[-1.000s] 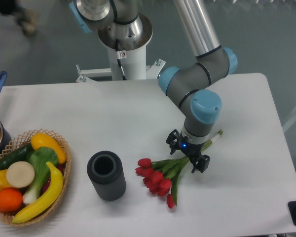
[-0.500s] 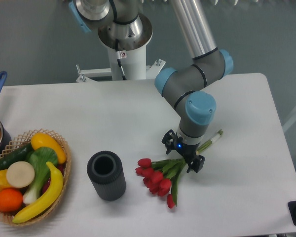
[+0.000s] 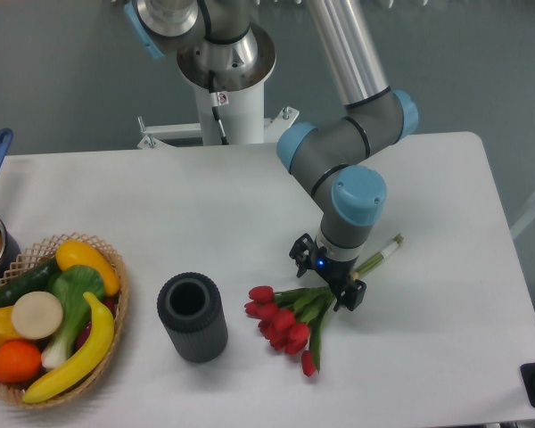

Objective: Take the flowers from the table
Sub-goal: 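Lower the gripper around the tulip stems and close it, then lift the red tulip bundle up off the table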

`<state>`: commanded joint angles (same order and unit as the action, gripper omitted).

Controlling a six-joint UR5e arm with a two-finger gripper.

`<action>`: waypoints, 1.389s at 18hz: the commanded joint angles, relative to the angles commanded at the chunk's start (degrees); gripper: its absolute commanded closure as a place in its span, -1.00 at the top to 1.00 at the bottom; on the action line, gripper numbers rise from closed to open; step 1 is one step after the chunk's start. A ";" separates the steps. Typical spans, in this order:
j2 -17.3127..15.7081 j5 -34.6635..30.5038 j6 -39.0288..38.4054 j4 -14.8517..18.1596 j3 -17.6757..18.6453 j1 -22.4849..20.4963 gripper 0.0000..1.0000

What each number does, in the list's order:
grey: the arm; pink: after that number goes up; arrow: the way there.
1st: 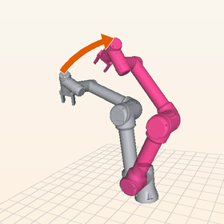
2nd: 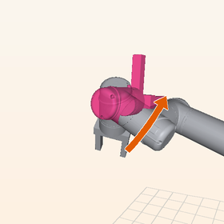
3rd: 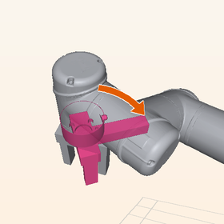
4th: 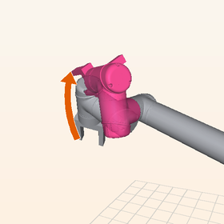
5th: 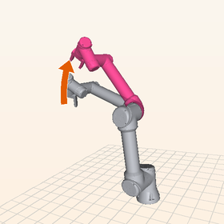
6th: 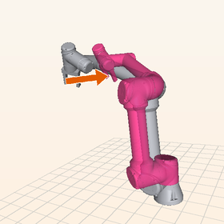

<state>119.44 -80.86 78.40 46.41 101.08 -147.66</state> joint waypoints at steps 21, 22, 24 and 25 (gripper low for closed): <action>-1.05 0.70 -0.18 -0.09 -1.40 -0.53 -0.20; -1.14 1.14 -0.61 -0.09 -1.93 -0.53 -0.20; -2.28 2.80 -0.88 0.00 -2.37 -0.62 -0.20; -2.98 3.68 -0.88 0.00 -2.37 -0.53 -0.20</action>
<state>116.46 -77.18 77.52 46.41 98.70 -148.18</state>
